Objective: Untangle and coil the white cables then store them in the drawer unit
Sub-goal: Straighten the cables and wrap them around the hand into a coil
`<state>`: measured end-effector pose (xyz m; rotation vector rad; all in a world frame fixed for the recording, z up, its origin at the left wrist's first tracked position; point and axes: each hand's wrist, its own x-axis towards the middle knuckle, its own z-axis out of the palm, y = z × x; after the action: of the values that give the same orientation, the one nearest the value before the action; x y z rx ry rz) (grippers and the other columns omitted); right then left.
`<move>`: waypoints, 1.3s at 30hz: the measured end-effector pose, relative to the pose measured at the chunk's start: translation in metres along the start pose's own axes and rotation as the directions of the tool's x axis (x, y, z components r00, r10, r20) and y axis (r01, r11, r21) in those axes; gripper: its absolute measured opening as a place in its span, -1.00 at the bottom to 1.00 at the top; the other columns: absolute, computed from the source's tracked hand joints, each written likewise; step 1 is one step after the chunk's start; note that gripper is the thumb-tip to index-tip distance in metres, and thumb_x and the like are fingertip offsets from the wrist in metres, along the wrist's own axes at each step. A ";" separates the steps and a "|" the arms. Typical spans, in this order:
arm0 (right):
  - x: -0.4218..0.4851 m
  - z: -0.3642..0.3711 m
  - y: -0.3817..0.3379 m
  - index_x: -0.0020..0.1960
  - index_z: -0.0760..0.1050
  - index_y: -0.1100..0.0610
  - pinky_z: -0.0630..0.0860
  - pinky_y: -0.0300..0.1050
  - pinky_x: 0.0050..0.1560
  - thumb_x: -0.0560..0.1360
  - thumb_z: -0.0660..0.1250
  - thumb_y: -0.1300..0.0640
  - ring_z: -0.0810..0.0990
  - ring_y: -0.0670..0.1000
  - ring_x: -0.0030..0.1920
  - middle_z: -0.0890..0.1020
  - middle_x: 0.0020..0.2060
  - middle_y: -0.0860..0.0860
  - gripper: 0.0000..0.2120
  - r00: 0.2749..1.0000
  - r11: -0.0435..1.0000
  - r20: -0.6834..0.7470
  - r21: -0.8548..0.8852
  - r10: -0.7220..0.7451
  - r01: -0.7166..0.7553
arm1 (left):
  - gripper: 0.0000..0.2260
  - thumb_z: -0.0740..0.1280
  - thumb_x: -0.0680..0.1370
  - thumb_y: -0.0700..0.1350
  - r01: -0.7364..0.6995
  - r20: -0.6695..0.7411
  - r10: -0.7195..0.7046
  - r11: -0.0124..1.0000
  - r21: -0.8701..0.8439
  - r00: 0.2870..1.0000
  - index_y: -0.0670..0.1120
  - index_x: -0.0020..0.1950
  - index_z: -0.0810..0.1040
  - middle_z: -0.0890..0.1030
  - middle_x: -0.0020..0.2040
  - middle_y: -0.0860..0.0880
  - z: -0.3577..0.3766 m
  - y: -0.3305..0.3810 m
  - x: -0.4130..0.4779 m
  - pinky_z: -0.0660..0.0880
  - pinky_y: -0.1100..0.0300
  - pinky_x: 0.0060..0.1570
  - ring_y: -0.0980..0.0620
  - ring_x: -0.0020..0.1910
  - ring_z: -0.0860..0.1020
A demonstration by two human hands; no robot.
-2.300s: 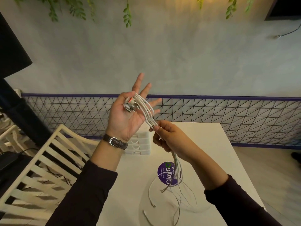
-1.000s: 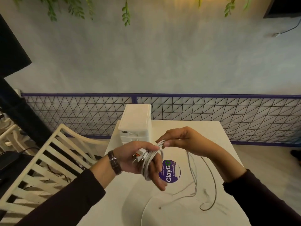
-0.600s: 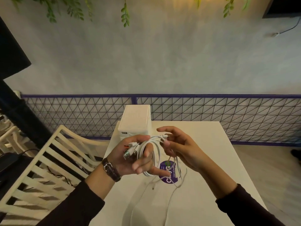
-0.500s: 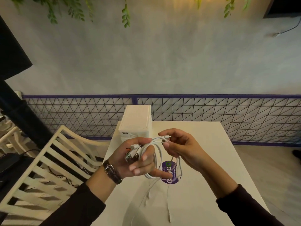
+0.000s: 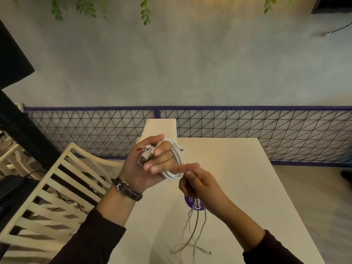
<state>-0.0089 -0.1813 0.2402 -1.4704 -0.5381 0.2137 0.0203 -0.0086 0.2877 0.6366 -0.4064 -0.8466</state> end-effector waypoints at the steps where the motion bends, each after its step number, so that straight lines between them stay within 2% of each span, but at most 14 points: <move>1: -0.001 0.001 -0.001 0.08 0.51 -0.05 0.31 -0.23 -0.39 0.62 0.06 0.14 0.31 -0.05 -0.46 0.44 -0.45 0.02 -0.74 0.999 0.998 -0.037 -0.067 -0.011 0.009 | -0.52 -0.04 0.60 0.00 -0.005 -0.001 0.005 0.998 -0.069 1.000 -0.12 -0.29 0.57 0.59 -0.50 0.00 0.001 -0.001 0.000 -0.21 0.07 0.28 0.11 -0.44 0.57; 5: -0.001 0.003 -0.002 0.01 0.46 0.03 0.38 -0.13 -0.31 0.59 0.08 0.07 0.38 -0.10 -0.42 0.49 -0.41 -0.01 -0.81 0.992 0.957 -0.124 -0.289 -0.039 0.001 | -0.50 -0.09 0.61 -0.01 -0.107 -0.062 0.098 0.980 -0.169 0.993 -0.19 -0.22 0.55 0.60 -0.45 -0.09 0.002 -0.006 0.002 -0.37 -0.02 0.45 0.03 -0.37 0.59; 8: 0.003 0.004 -0.009 -0.18 0.50 -0.03 0.40 -0.19 -0.30 0.61 0.14 0.19 0.40 -0.12 -0.43 0.52 -0.38 -0.08 -0.73 0.980 0.946 -0.201 -0.320 -0.009 -0.056 | -0.57 -0.03 0.61 -0.06 -0.212 -0.096 0.196 0.955 -0.208 0.976 -0.22 -0.17 0.55 0.60 -0.42 -0.11 0.004 -0.004 0.007 -0.10 -0.13 0.48 0.00 -0.34 0.58; 12: 0.007 0.007 -0.017 -0.05 0.52 0.19 0.31 -0.33 -0.43 0.62 0.08 0.23 0.31 -0.15 -0.53 0.50 -0.39 0.05 -0.76 0.975 0.971 -0.162 -0.163 0.151 -0.178 | -0.67 0.06 0.59 -0.11 -0.312 -0.143 0.288 0.930 -0.194 0.947 -0.25 -0.13 0.55 0.56 -0.46 -0.10 0.004 -0.001 0.012 -0.02 -0.18 0.47 0.00 -0.37 0.57; 15: 0.007 0.005 -0.020 0.04 0.50 0.20 0.31 -0.32 -0.43 0.64 0.04 0.21 0.30 -0.14 -0.55 0.46 -0.46 0.05 -0.75 0.973 0.947 -0.124 -0.233 0.195 -0.219 | -0.64 0.07 0.59 -0.09 -0.321 -0.151 0.294 0.924 -0.209 0.944 -0.26 -0.05 0.59 0.55 -0.48 -0.05 0.001 -0.001 0.014 0.05 -0.18 0.45 0.04 -0.39 0.56; 19: 0.008 0.004 -0.020 0.00 0.50 0.11 0.36 -0.24 -0.37 0.63 0.04 0.19 0.33 -0.12 -0.51 0.47 -0.48 -0.02 -0.75 0.959 0.909 -0.127 -0.308 0.254 -0.282 | -0.61 0.11 0.54 -0.08 -0.382 -0.320 0.391 0.919 0.094 0.863 -0.29 0.15 0.58 0.60 -0.42 -0.02 0.004 -0.003 0.021 0.32 -0.17 0.30 0.07 -0.34 0.62; 21: 0.007 0.005 -0.020 -0.06 0.50 0.06 0.39 -0.19 -0.32 0.63 0.05 0.18 0.38 -0.07 -0.46 0.48 -0.46 -0.01 -0.74 0.951 0.894 -0.140 -0.326 0.277 -0.308 | -0.62 0.09 0.57 -0.07 -0.329 -0.360 0.421 0.899 0.290 0.832 -0.24 0.19 0.56 0.69 -0.17 -0.13 0.006 -0.005 0.026 0.34 -0.07 0.32 -0.03 -0.07 0.66; 24: 0.003 0.005 -0.019 -0.16 0.51 0.05 0.41 -0.11 -0.24 0.61 0.09 0.16 0.41 0.02 -0.37 0.47 -0.46 0.02 -0.73 0.933 0.889 -0.154 -0.285 0.325 -0.357 | -0.63 0.08 0.59 -0.06 -0.242 -0.364 0.427 0.857 0.455 0.828 -0.15 0.32 0.45 0.58 0.22 -0.17 0.007 -0.008 0.026 0.28 0.00 0.40 -0.09 0.28 0.50; 28: 0.001 0.003 -0.020 -0.14 0.53 0.01 0.42 -0.14 -0.22 0.59 0.17 0.02 0.44 0.01 -0.34 0.50 -0.40 0.07 -0.79 0.944 0.887 -0.135 -0.322 0.301 -0.329 | -0.61 0.12 0.52 -0.04 -0.096 -0.345 0.428 0.732 0.675 0.835 0.06 0.36 0.36 0.43 0.35 0.19 0.014 -0.009 0.026 0.22 0.17 0.39 0.15 0.40 0.33; 31: 0.000 0.002 -0.022 -0.08 0.52 0.06 0.41 -0.14 -0.26 0.59 0.16 0.02 0.42 0.06 -0.34 0.50 -0.38 0.13 -0.80 0.945 0.894 -0.133 -0.307 0.299 -0.326 | -0.60 0.12 0.50 -0.04 0.005 -0.308 0.409 0.594 0.804 0.859 0.16 0.34 0.34 0.22 0.44 0.28 0.016 -0.015 0.029 0.21 0.35 0.31 0.35 0.39 0.20; 33: 0.000 -0.001 -0.025 -0.13 0.53 0.10 0.39 -0.16 -0.35 0.60 0.16 0.10 0.40 0.14 -0.36 0.51 -0.38 0.17 -0.77 0.934 0.916 -0.129 -0.189 0.333 -0.353 | -0.61 0.12 0.51 -0.06 0.038 -0.261 0.368 0.516 0.856 0.892 0.19 0.32 0.34 0.10 0.45 0.32 0.019 -0.016 0.028 0.16 0.49 0.27 0.51 0.32 0.18; 35: 0.001 -0.007 -0.031 -0.15 0.57 0.16 0.42 -0.19 -0.39 0.60 0.15 0.18 0.43 0.10 -0.40 0.55 -0.36 0.12 -0.74 0.920 0.920 -0.074 -0.059 0.384 -0.389 | -0.62 0.13 0.51 -0.08 0.042 -0.217 0.341 0.455 0.889 0.915 0.24 0.30 0.33 0.02 0.46 0.33 0.026 -0.016 0.028 0.13 0.57 0.26 0.50 0.35 0.13; 37: 0.002 -0.014 -0.036 -0.13 0.57 0.19 0.46 -0.21 -0.35 0.61 0.13 0.19 0.46 0.01 -0.40 0.56 -0.37 0.07 -0.73 0.902 0.903 0.030 -0.033 0.430 -0.429 | -0.55 0.15 0.52 -0.09 0.057 -0.190 0.332 0.373 0.926 0.924 0.42 0.26 0.30 -0.04 0.52 0.25 0.030 -0.020 0.028 0.07 0.39 0.41 0.31 0.47 0.01; 39: 0.003 -0.018 -0.039 -0.13 0.55 0.14 0.45 -0.17 -0.34 0.62 0.09 0.17 0.44 0.03 -0.41 0.55 -0.41 0.08 -0.71 0.874 0.876 0.094 -0.139 0.477 -0.462 | -0.50 0.16 0.53 -0.10 0.094 -0.160 0.319 0.212 0.973 0.934 0.50 0.26 0.23 -0.14 0.54 0.19 0.030 -0.024 0.024 -0.08 0.10 0.48 0.23 0.50 -0.19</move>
<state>-0.0049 -0.1997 0.2792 -1.6922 -0.2844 0.6752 0.0042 -0.0507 0.2960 1.9398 -0.6701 -0.1752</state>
